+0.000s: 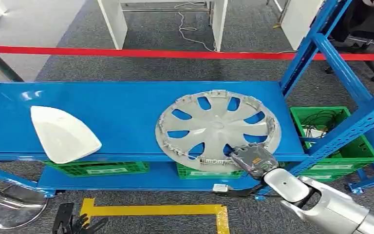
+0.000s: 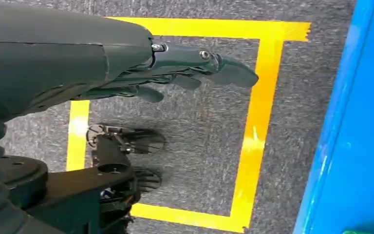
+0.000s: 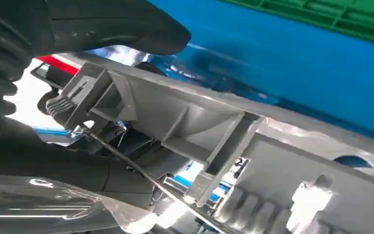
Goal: Take the parts from the cabinet and place them on the table.
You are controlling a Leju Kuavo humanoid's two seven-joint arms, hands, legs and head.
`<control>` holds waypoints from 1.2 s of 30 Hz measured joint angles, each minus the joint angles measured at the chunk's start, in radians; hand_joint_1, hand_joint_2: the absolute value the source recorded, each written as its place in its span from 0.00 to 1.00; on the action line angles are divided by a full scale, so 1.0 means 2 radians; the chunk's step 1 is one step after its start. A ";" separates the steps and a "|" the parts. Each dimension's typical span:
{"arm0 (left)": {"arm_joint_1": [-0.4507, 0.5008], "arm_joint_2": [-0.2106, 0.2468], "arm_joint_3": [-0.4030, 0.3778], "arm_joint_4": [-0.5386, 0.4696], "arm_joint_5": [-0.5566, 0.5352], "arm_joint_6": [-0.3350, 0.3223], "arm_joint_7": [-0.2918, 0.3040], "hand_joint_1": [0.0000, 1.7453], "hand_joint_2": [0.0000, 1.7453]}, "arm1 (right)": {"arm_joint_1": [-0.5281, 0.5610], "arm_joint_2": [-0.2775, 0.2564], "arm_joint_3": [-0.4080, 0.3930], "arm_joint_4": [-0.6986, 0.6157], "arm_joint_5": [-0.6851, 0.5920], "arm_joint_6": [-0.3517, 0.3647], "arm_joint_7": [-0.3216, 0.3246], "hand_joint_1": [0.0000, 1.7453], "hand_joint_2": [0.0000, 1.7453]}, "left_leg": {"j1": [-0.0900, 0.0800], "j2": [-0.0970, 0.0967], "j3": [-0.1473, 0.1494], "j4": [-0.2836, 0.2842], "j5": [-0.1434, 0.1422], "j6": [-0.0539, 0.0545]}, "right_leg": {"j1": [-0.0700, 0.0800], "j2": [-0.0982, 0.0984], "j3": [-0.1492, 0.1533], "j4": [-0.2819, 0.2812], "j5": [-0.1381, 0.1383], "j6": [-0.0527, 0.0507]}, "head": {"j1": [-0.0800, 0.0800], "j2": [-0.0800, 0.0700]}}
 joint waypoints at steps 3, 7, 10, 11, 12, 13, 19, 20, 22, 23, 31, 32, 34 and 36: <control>0.000 0.000 0.000 -0.001 -0.005 0.007 0.000 0.00 1.00 | 0.005 0.003 -0.004 -0.005 0.000 -0.008 0.001 1.00 1.00 | 0.000 0.000 0.000 0.000 0.000 0.000 | 0.000 0.000 0.000 0.000 0.000 0.000 | 0.000 0.000; 0.009 0.000 0.008 -0.008 0.018 -0.022 -0.015 0.00 1.00 | 0.038 0.005 -0.037 -0.036 -0.011 -0.101 -0.005 1.00 1.00 | 0.000 0.000 0.000 0.000 0.000 0.000 | 0.000 0.000 0.000 0.000 0.000 0.000 | 0.000 0.000; 0.016 0.000 0.019 -0.010 0.027 -0.039 -0.027 0.00 1.00 | 0.070 0.012 -0.076 -0.087 -0.029 -0.183 -0.024 1.00 1.00 | 0.000 0.000 0.000 0.000 0.000 0.000 | 0.000 0.000 -0.001 0.000 0.000 0.000 | 0.000 0.000; 0.017 0.000 0.021 -0.012 0.027 -0.040 -0.029 0.00 1.00 | 0.078 0.015 -0.088 -0.105 -0.038 -0.205 -0.034 1.00 1.00 | 0.000 0.000 -0.001 0.000 0.000 0.000 | 0.000 0.000 -0.001 0.000 0.000 0.000 | 0.000 0.000; 0.018 0.000 0.022 -0.013 0.028 -0.041 -0.031 0.00 1.00 | 0.089 0.018 -0.100 -0.122 -0.048 -0.226 -0.045 1.00 1.00 | 0.000 0.000 -0.001 0.000 0.000 0.000 | 0.000 -0.001 -0.001 0.000 0.000 0.000 | 0.000 0.000; 0.019 0.000 0.022 -0.014 0.028 -0.042 -0.034 0.00 1.00 | 0.099 0.021 -0.114 -0.144 -0.067 -0.252 -0.065 1.00 1.00 | 0.000 -0.001 -0.001 0.000 0.000 0.000 | 0.000 -0.001 -0.001 0.000 -0.001 0.000 | 0.000 0.000; 0.019 0.000 0.022 -0.017 0.029 -0.035 -0.054 0.00 1.00 | 0.156 0.037 -0.174 -0.237 -0.234 -0.316 -0.207 1.00 1.00 | 0.000 -0.001 -0.001 0.000 0.000 0.000 | 0.000 -0.001 -0.001 0.000 -0.001 0.000 | 0.000 0.000; 0.019 0.000 0.022 -0.018 0.029 -0.032 -0.056 0.00 1.00 | 0.162 0.041 -0.183 -0.251 -0.268 -0.318 -0.235 1.00 1.00 | 0.000 -0.001 -0.001 0.000 0.000 0.000 | 0.000 -0.001 -0.001 0.000 -0.001 0.000 | 0.000 0.000; 0.019 0.000 0.022 -0.020 0.029 -0.030 -0.059 0.00 1.00 | 0.172 0.049 -0.195 -0.274 -0.305 -0.321 -0.261 1.00 1.00 | 0.000 -0.001 -0.001 0.000 0.000 0.000 | 0.000 -0.001 -0.001 0.000 -0.001 0.000 | 0.000 0.000; 0.019 0.000 0.021 -0.021 0.030 -0.029 -0.060 0.00 1.00 | 0.174 0.052 -0.200 -0.282 -0.316 -0.322 -0.267 1.00 1.00 | 0.000 -0.001 -0.001 0.000 0.000 0.000 | 0.000 -0.001 -0.001 0.000 -0.001 0.000 | 0.000 0.000; 0.019 0.000 0.019 -0.025 0.035 -0.010 -0.082 0.00 1.00 | 0.230 0.103 -0.250 -0.345 -0.686 -0.173 -0.400 1.00 1.00 | 0.000 -0.001 -0.001 0.000 0.000 0.000 | 0.000 -0.001 -0.001 0.000 -0.001 0.000 | 0.000 0.000; 0.018 0.000 0.019 -0.027 0.035 -0.009 -0.082 0.00 1.00 | 0.233 0.108 -0.257 -0.349 -0.691 -0.166 -0.403 1.00 1.00 | 0.000 -0.001 -0.001 0.000 0.000 0.000 | 0.000 -0.001 -0.001 0.000 -0.001 0.000 | 0.000 0.000; 0.018 0.000 0.019 -0.029 0.035 -0.007 -0.083 0.00 1.00 | 0.242 0.118 -0.269 -0.356 -0.729 -0.138 -0.406 1.00 1.00 | 0.000 -0.001 -0.001 0.000 0.000 0.000 | 0.000 -0.001 -0.001 0.000 -0.001 0.000 | 0.000 0.000; 0.016 0.000 0.019 -0.031 0.030 0.004 -0.083 0.00 1.00 | 0.251 0.135 -0.290 -0.357 -0.777 -0.093 -0.397 1.00 1.00 | 0.000 -0.001 -0.001 0.002 -0.001 0.001 | -0.001 0.000 -0.001 -0.001 0.000 0.001 | 0.000 0.000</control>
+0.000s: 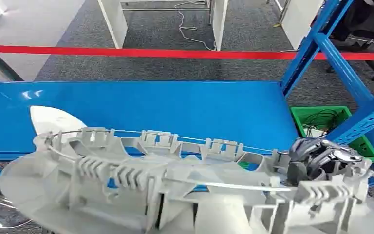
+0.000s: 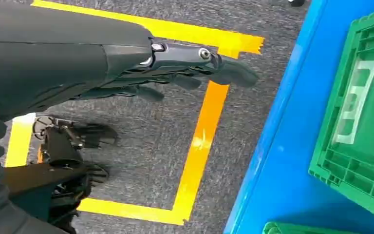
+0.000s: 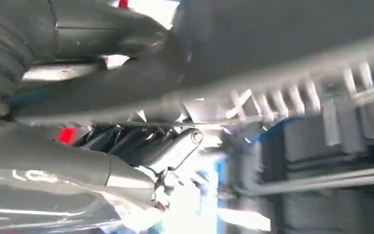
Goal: Take the parts from the cabinet and place them on the table.
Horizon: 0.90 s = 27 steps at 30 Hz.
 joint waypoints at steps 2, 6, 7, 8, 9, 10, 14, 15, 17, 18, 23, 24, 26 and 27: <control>-0.003 0.000 -0.002 -0.001 -0.009 0.019 0.000 0.00 1.00 | 0.013 0.017 -0.022 0.000 -0.038 0.023 0.005 1.00 1.00 | -0.001 -0.001 -0.001 0.002 -0.001 0.002 | -0.001 -0.001 0.000 0.001 0.000 0.001 | 0.000 0.000; -0.003 0.001 -0.011 -0.007 -0.036 0.050 0.000 0.00 1.00 | 0.046 0.041 -0.066 0.005 -0.107 0.082 0.006 1.00 1.00 | -0.003 -0.001 -0.001 0.003 0.000 0.005 | -0.003 0.000 0.001 0.001 0.003 0.006 | 0.000 0.000; -0.003 0.002 -0.013 -0.007 -0.044 0.056 -0.001 0.00 1.00 | 0.054 0.044 -0.073 0.006 -0.108 0.091 0.005 1.00 1.00 | -0.004 -0.001 0.000 0.002 0.002 0.008 | -0.004 0.000 0.001 -0.001 0.004 0.008 | 0.000 0.000; -0.003 0.002 -0.016 -0.007 -0.053 0.065 -0.002 0.00 1.00 | 0.061 0.047 -0.080 0.007 -0.107 0.099 0.005 1.00 1.00 | 0.000 0.002 0.002 -0.010 0.008 0.012 | -0.002 0.000 0.001 0.000 0.000 0.010 | 0.000 0.000; -0.003 0.001 -0.022 -0.007 -0.062 0.074 -0.003 0.00 1.00 | 0.069 0.049 -0.086 0.009 -0.106 0.107 0.006 1.00 1.00 | 0.001 0.005 0.006 -0.014 0.012 0.015 | -0.003 -0.006 -0.006 0.007 -0.012 0.012 | 0.001 0.000; -0.004 0.001 -0.025 -0.007 -0.068 0.079 -0.005 0.00 1.00 | 0.074 0.050 -0.090 0.011 -0.104 0.114 0.006 1.00 1.00 | 0.002 0.005 0.005 -0.015 0.013 0.016 | -0.003 -0.008 -0.015 0.030 -0.029 0.013 | 0.002 0.000; -0.001 0.000 -0.038 0.023 -0.090 0.091 -0.002 0.00 1.00 | 0.097 0.058 -0.109 0.022 -0.101 0.133 0.010 1.00 1.00 | 0.004 0.010 0.003 -0.014 0.013 0.015 | -0.012 -0.010 -0.068 0.156 -0.071 0.025 | 0.003 0.000; 0.001 -0.001 -0.041 0.034 -0.093 0.091 -0.001 0.00 1.00 | 0.101 0.060 -0.114 0.026 -0.100 0.136 0.011 1.00 1.00 | 0.006 0.011 0.003 -0.012 0.013 0.014 | -0.015 -0.011 -0.060 0.141 -0.054 0.029 | 0.003 0.000; 0.006 -0.002 -0.048 0.048 -0.095 0.090 -0.002 0.00 1.00 | 0.106 0.062 -0.120 0.031 -0.097 0.139 0.011 1.00 1.00 | 0.013 0.012 0.001 -0.004 0.008 0.006 | -0.022 -0.016 -0.018 0.055 -0.006 0.038 | 0.003 0.000; 0.006 -0.002 -0.049 0.052 -0.095 0.089 -0.003 0.00 1.00 | 0.107 0.063 -0.122 0.033 -0.097 0.139 0.011 1.00 1.00 | 0.014 0.012 -0.001 0.004 0.004 0.000 | -0.024 -0.018 -0.002 0.024 -0.006 0.046 | 0.003 0.000; 0.007 -0.001 -0.051 0.070 -0.097 0.090 -0.003 0.00 1.00 | 0.111 0.070 -0.125 0.045 -0.097 0.141 0.011 1.00 1.00 | 0.010 0.010 -0.018 0.016 0.008 -0.015 | -0.021 -0.014 -0.011 0.030 -0.010 0.025 | 0.005 0.000; 0.006 -0.001 -0.052 0.072 -0.098 0.090 -0.003 0.00 1.00 | 0.111 0.070 -0.126 0.046 -0.097 0.141 0.011 1.00 1.00 | 0.011 0.009 -0.021 0.022 -0.004 -0.017 | -0.021 -0.015 -0.014 0.029 -0.009 0.022 | 0.004 0.000; 0.006 -0.001 -0.055 0.076 -0.108 0.091 0.002 0.00 1.00 | 0.111 0.073 -0.128 0.047 -0.095 0.143 0.011 1.00 1.00 | 0.010 0.009 -0.039 0.078 -0.052 -0.018 | -0.018 -0.016 -0.021 0.030 -0.003 0.012 | 0.001 0.000; 0.006 0.000 -0.061 0.082 -0.117 0.090 0.009 0.00 1.00 | 0.112 0.074 -0.130 0.048 -0.090 0.145 0.012 1.00 1.00 | 0.010 0.009 -0.051 0.120 -0.074 -0.018 | -0.016 -0.017 -0.025 0.030 -0.001 0.007 | 0.000 0.000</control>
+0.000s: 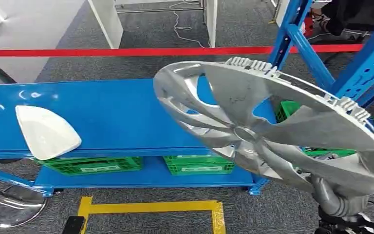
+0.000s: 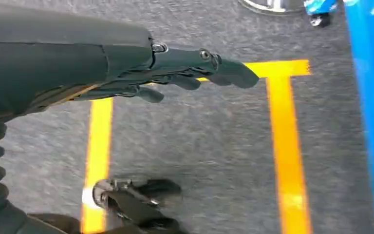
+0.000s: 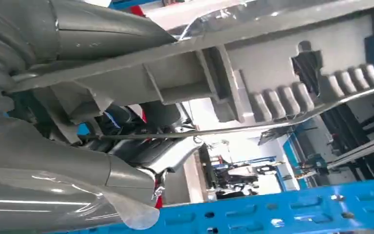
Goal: Take the parts from the cabinet and place them on the table.
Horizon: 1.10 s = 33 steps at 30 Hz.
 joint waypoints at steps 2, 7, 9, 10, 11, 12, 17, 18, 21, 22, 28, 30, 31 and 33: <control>0.003 0.000 -0.006 0.011 -0.011 -0.005 0.007 0.00 1.00 | 0.001 0.002 -0.002 0.005 0.005 0.005 0.000 1.00 1.00 | -0.002 0.000 -0.007 0.043 -0.015 0.004 | 0.006 0.000 -0.007 0.000 0.005 -0.006 | 0.000 0.000; 0.013 0.002 -0.014 0.024 -0.020 -0.006 0.008 0.00 1.00 | 0.002 0.009 -0.007 0.011 0.008 0.016 -0.001 1.00 1.00 | -0.018 -0.002 0.085 -0.105 0.034 0.045 | 0.017 0.002 -0.022 -0.001 0.021 -0.011 | 0.001 0.000; 0.017 0.003 -0.015 0.024 -0.024 -0.006 0.012 0.00 1.00 | 0.001 0.011 -0.010 0.014 0.014 0.020 -0.001 1.00 1.00 | -0.023 -0.004 0.088 -0.120 0.041 0.039 | 0.013 0.001 -0.024 -0.003 0.029 -0.005 | 0.001 0.000; 0.023 0.004 -0.015 0.020 -0.026 -0.008 0.020 0.00 1.00 | 0.001 0.012 -0.011 0.014 0.018 0.021 -0.001 1.00 1.00 | -0.025 -0.004 0.086 -0.121 0.045 0.041 | 0.011 0.001 -0.025 -0.006 0.033 -0.003 | 0.000 0.000; 0.030 0.005 -0.015 0.010 -0.028 -0.009 0.030 0.00 1.00 | 0.001 0.013 -0.011 0.015 0.024 0.022 0.000 1.00 1.00 | -0.026 -0.003 0.085 -0.128 0.054 0.042 | 0.012 0.002 -0.025 -0.009 0.039 0.000 | 0.001 0.000; 0.036 0.004 -0.014 -0.002 -0.035 -0.012 0.040 0.00 1.00 | 0.000 0.013 -0.011 0.015 0.030 0.022 0.000 1.00 1.00 | -0.018 0.001 0.085 -0.139 0.064 0.041 | 0.012 0.002 -0.029 -0.006 0.031 0.001 | 0.001 0.000; 0.056 0.008 -0.014 -0.057 -0.070 -0.021 0.087 0.00 1.00 | -0.006 0.013 -0.010 0.020 0.042 0.029 0.001 1.00 1.00 | -0.016 0.003 0.050 -0.134 0.088 0.039 | 0.007 0.002 -0.057 0.125 -0.070 0.015 | 0.005 0.000; 0.061 0.008 -0.014 -0.069 -0.073 -0.024 0.095 0.00 1.00 | -0.007 0.013 -0.009 0.021 0.044 0.030 0.003 1.00 1.00 | -0.015 0.004 0.043 -0.131 0.091 0.037 | 0.005 0.002 -0.051 0.132 -0.055 0.018 | 0.004 0.000; 0.078 0.010 -0.014 -0.100 -0.080 -0.032 0.109 0.00 1.00 | -0.007 0.013 -0.008 0.024 0.068 0.028 0.004 1.00 1.00 | -0.008 0.002 0.022 -0.113 0.096 0.029 | -0.003 0.005 0.022 0.043 -0.004 0.029 | 0.005 0.000; 0.084 0.013 -0.013 -0.112 -0.082 -0.032 0.112 0.00 1.00 | -0.007 0.013 -0.007 0.026 0.074 0.026 0.002 1.00 1.00 | -0.008 -0.001 0.012 -0.107 0.097 0.025 | -0.004 0.025 0.047 0.005 -0.025 0.033 | 0.006 0.000; 0.105 0.018 -0.013 -0.155 -0.088 -0.035 0.124 0.00 1.00 | -0.003 0.012 -0.003 0.033 0.086 0.015 0.002 1.00 1.00 | -0.006 -0.012 -0.014 -0.091 0.095 0.006 | -0.003 0.009 0.042 -0.022 -0.023 0.001 | 0.005 0.000; 0.104 0.019 -0.013 -0.159 -0.088 -0.036 0.127 0.00 1.00 | -0.008 0.012 0.001 0.034 0.088 0.013 0.007 1.00 1.00 | -0.004 -0.010 -0.027 -0.033 0.037 0.001 | -0.001 -0.003 0.032 -0.021 -0.013 -0.005 | 0.002 0.000; 0.102 0.019 -0.013 -0.161 -0.088 -0.036 0.127 0.00 1.00 | -0.009 0.012 0.001 0.035 0.089 0.012 0.008 1.00 1.00 | -0.004 -0.010 -0.032 0.004 0.018 -0.001 | 0.000 -0.010 0.028 -0.020 -0.010 -0.006 | 0.002 0.000; 0.102 0.019 -0.013 -0.164 -0.088 -0.038 0.127 0.00 1.00 | -0.010 0.012 0.001 0.038 0.090 0.010 0.009 1.00 1.00 | -0.002 -0.010 -0.028 0.040 0.016 -0.004 | 0.002 -0.023 0.019 -0.017 -0.005 -0.007 | 0.002 0.000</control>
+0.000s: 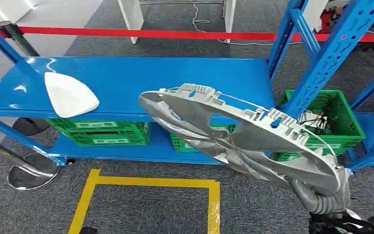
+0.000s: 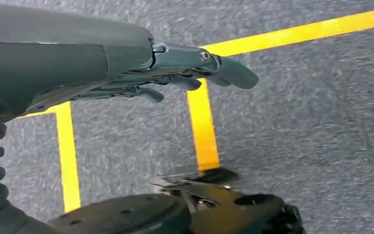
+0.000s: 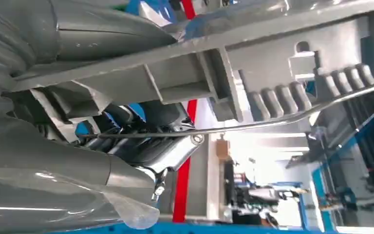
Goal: Take the parts from the cabinet and place them on the table.
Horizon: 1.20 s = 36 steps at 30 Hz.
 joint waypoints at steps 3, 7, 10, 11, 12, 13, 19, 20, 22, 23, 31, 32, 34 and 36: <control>0.008 0.000 0.001 -0.006 0.000 0.001 -0.001 0.00 1.00 | 0.002 0.000 0.002 0.002 0.002 -0.002 -0.003 1.00 1.00 | 0.001 0.009 0.070 -0.096 0.049 0.003 | 0.000 -0.013 -0.011 0.003 0.006 0.003 | 0.000 0.000; 0.002 0.000 0.002 -0.006 0.000 0.001 -0.002 0.00 1.00 | -0.006 0.000 0.009 0.004 0.006 -0.007 0.000 1.00 1.00 | -0.010 0.027 0.100 -0.165 0.048 0.015 | 0.002 -0.030 -0.017 0.001 0.021 0.017 | 0.000 0.000; 0.006 -0.001 0.002 -0.006 0.000 0.000 -0.005 0.00 1.00 | -0.006 -0.002 0.011 0.005 0.008 -0.010 0.000 1.00 1.00 | -0.007 0.018 0.092 -0.176 0.063 0.028 | -0.001 -0.011 -0.022 0.004 0.006 0.025 | 0.002 0.000; 0.006 -0.001 0.002 -0.006 0.000 -0.001 -0.007 0.00 1.00 | -0.005 -0.004 0.011 0.006 0.009 -0.010 0.000 1.00 1.00 | -0.007 0.014 0.086 -0.176 0.067 0.033 | -0.001 0.008 -0.032 0.024 -0.020 0.024 | 0.001 0.000; 0.006 -0.001 0.003 -0.006 -0.001 -0.002 -0.007 0.00 1.00 | -0.005 -0.004 0.013 0.007 0.010 -0.010 0.000 1.00 1.00 | -0.008 0.011 0.079 -0.175 0.071 0.035 | -0.001 0.018 -0.040 0.059 -0.049 0.023 | 0.002 0.000; 0.005 -0.001 0.003 -0.006 -0.001 -0.002 -0.008 0.00 1.00 | -0.005 -0.005 0.013 0.008 0.012 -0.011 0.000 1.00 1.00 | -0.010 0.006 0.072 -0.173 0.076 0.037 | 0.000 0.022 -0.048 0.099 -0.073 0.023 | 0.002 0.000; 0.004 -0.003 0.003 -0.006 -0.001 -0.003 -0.009 0.00 1.00 | -0.007 -0.011 0.019 0.012 0.015 -0.013 0.001 1.00 1.00 | -0.015 -0.027 0.027 -0.152 0.099 0.035 | 0.008 0.050 0.037 0.030 -0.020 0.010 | 0.002 0.000; 0.002 -0.004 0.004 -0.006 -0.001 -0.003 -0.009 0.00 1.00 | -0.011 -0.011 0.021 0.012 0.016 -0.014 0.003 1.00 1.00 | -0.017 -0.032 0.020 -0.148 0.103 0.032 | 0.007 0.068 0.063 -0.007 -0.036 0.008 | 0.001 0.000; 0.000 -0.004 0.005 -0.006 -0.004 -0.003 -0.009 0.00 1.00 | -0.011 -0.011 0.022 0.013 0.018 -0.016 0.006 1.00 1.00 | -0.015 -0.044 0.015 -0.147 0.115 0.029 | 0.009 0.061 0.060 -0.020 -0.039 0.007 | 0.001 0.000; 0.001 -0.004 0.006 -0.006 -0.004 -0.003 -0.010 0.00 1.00 | -0.011 -0.011 0.023 0.013 0.018 -0.017 0.006 1.00 1.00 | -0.014 -0.050 0.013 -0.150 0.121 0.025 | 0.011 0.056 0.060 -0.017 -0.038 0.006 | 0.001 0.000; 0.008 -0.007 0.014 -0.006 -0.005 -0.002 -0.010 0.00 1.00 | -0.012 -0.014 0.030 0.019 0.016 -0.016 0.005 1.00 1.00 | -0.002 0.001 -0.002 0.005 0.025 0.000 | 0.005 -0.011 0.014 -0.009 -0.003 -0.005 | -0.006 0.000; 0.010 -0.008 0.015 -0.008 -0.005 -0.003 -0.010 0.00 1.00 | -0.012 -0.014 0.032 0.020 0.016 -0.015 0.005 1.00 1.00 | 0.000 0.002 0.012 -0.006 0.047 -0.001 | 0.005 -0.017 0.005 -0.005 0.000 -0.004 | -0.006 0.000; 0.013 -0.008 0.016 -0.012 -0.005 -0.004 -0.009 0.00 1.00 | -0.016 -0.014 0.034 0.020 0.016 -0.014 0.007 1.00 1.00 | 0.000 0.017 0.072 -0.083 0.066 0.001 | 0.005 -0.028 -0.006 0.002 0.005 0.000 | -0.006 0.000; 0.012 -0.008 0.018 -0.016 -0.005 -0.005 -0.009 0.00 1.00 | -0.017 -0.014 0.035 0.020 0.016 -0.013 0.008 1.00 1.00 | -0.008 0.039 0.120 -0.163 0.042 0.010 | 0.006 -0.040 -0.008 0.002 0.010 0.006 | -0.005 0.000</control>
